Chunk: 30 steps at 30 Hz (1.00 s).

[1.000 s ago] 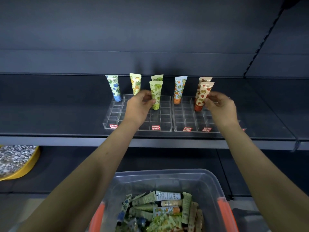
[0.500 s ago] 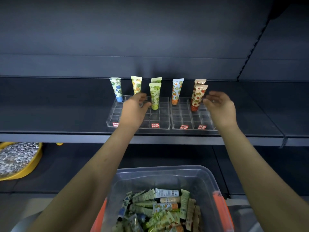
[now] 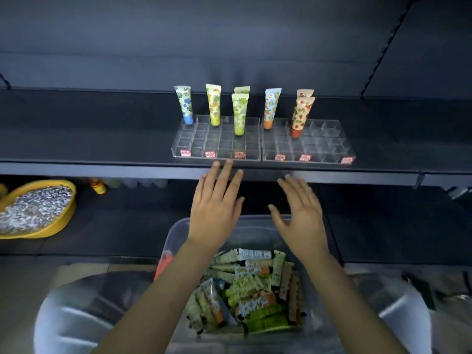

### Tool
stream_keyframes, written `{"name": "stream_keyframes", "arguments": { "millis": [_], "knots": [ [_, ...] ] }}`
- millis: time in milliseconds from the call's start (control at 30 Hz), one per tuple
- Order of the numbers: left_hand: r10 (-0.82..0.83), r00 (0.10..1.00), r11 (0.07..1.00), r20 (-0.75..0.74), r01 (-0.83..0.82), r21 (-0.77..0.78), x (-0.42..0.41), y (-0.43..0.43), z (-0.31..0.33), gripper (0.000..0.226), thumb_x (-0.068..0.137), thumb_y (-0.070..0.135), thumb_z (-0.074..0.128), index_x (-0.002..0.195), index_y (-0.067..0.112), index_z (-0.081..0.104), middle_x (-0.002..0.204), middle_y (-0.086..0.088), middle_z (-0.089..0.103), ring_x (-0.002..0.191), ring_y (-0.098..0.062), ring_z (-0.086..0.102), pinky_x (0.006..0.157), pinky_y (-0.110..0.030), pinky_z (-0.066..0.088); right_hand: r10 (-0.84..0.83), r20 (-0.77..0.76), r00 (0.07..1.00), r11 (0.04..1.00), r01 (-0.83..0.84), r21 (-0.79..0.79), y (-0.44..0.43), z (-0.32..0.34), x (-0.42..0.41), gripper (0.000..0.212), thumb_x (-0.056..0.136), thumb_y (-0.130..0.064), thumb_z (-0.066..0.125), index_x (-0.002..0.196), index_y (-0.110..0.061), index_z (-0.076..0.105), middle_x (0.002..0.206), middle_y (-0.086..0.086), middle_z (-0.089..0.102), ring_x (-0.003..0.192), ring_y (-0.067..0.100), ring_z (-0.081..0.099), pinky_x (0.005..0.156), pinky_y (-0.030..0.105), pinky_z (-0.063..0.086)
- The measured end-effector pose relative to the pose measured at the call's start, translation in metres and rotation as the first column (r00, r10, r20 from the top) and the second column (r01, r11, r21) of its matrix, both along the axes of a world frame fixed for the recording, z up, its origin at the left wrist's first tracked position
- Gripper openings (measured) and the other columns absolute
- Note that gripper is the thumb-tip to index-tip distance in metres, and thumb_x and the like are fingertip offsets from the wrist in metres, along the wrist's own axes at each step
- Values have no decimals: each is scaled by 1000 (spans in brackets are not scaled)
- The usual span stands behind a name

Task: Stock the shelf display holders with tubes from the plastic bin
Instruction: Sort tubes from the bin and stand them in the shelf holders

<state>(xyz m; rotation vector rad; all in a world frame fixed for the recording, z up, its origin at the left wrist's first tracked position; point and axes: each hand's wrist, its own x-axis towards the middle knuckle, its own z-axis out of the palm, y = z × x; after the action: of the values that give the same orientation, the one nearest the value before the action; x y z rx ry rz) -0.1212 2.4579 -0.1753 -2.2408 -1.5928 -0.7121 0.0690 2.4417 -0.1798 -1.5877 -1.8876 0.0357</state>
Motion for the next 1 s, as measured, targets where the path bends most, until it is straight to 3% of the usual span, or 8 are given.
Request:
{"name": "stream_keyframes", "arguments": {
  "millis": [167,267,400,533,667,767,1000],
  "knots": [
    [-18,1000,990,-14,16,-143,-7,-43,-53,50,92,34,45,138,15,42,150,-11,36,139,-29,28,114,-43,22,29,0,1000,982,-29,-184,-46,-60,-3,50,89,-38,53,134,-15,51,143,2,47,139,20,31,112,43,29],
    [23,1000,961,1,-22,-276,-12,-65,-80,53,92,38,50,139,16,41,150,-11,36,139,-29,29,111,-45,29,44,21,999,956,-36,-292,-67,-86,1,52,87,-45,44,128,-15,57,136,3,55,135,24,40,108,42,33],
    [16,999,901,-32,-28,-432,-21,-87,-112,62,79,33,72,133,13,49,145,-13,43,133,-33,41,103,-49,38,67,67,995,938,-40,-346,-83,-110,7,44,83,-35,58,120,-12,63,127,7,62,127,29,50,101,43,40],
    [17,999,820,-45,-40,-571,-31,-101,-137,63,78,31,74,134,14,50,145,-12,44,134,-33,41,105,-51,36,66,10,998,908,-56,-416,-81,-124,9,44,81,-26,69,121,-10,61,127,10,61,127,33,49,101,46,43],
    [37,999,759,-27,-46,-650,-35,-101,-151,62,89,34,60,144,15,38,153,-10,30,143,-29,23,115,-45,20,56,10,998,810,-40,-585,-76,-134,12,50,86,-33,65,131,-14,52,139,7,51,137,27,35,109,40,33],
    [11,1000,693,-2,-9,-721,-32,-96,-157,62,95,39,47,149,16,25,158,-7,17,147,-25,8,120,-42,8,70,12,998,747,-44,-664,-74,-144,15,52,87,-37,63,132,-15,51,139,7,50,135,27,37,108,41,34],
    [-73,997,496,23,56,-867,-23,-89,-178,61,92,45,50,146,27,29,153,1,27,144,-23,15,115,-39,17,47,-29,998,585,-51,-810,-68,-156,20,56,84,-38,67,133,-16,50,134,11,50,121,27,48,101,38,40]
  ]
}}
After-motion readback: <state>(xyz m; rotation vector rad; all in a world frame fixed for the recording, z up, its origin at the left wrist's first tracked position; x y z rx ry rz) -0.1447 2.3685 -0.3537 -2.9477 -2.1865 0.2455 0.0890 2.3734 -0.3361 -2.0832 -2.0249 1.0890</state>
